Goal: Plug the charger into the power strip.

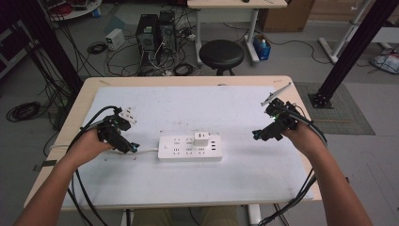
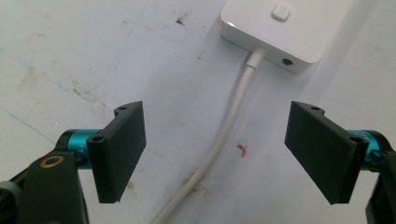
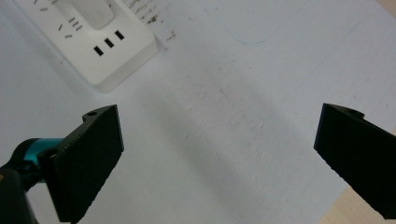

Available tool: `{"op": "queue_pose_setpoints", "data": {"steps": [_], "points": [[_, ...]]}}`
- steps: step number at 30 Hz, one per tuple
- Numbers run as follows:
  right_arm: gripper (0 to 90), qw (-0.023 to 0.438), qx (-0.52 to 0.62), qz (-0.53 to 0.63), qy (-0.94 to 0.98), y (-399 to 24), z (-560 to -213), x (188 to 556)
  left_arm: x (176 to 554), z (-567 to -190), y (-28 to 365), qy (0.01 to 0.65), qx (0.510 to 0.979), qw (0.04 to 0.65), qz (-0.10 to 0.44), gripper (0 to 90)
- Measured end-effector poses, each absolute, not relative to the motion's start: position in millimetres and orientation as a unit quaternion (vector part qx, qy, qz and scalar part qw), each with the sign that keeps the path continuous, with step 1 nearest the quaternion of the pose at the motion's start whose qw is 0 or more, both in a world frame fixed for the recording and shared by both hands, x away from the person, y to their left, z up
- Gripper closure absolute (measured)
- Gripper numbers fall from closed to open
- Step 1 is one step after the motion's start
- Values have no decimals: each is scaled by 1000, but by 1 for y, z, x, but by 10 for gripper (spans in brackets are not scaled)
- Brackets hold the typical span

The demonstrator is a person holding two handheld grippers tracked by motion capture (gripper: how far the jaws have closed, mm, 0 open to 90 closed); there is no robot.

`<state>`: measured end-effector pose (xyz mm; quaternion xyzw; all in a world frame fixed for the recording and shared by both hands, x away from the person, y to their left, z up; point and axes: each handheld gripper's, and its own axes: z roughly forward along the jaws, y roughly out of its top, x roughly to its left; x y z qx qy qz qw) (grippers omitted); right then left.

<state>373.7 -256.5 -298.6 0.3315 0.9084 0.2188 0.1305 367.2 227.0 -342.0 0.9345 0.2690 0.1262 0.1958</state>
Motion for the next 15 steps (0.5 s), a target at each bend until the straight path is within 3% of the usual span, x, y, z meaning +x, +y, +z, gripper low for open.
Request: {"op": "queue_pose_setpoints", "data": {"steps": [15], "points": [[7, 135, 341, 217, 905, -254, -307, 369, 366, -342, 231, 274, 932, 193, 134, 205]]}}
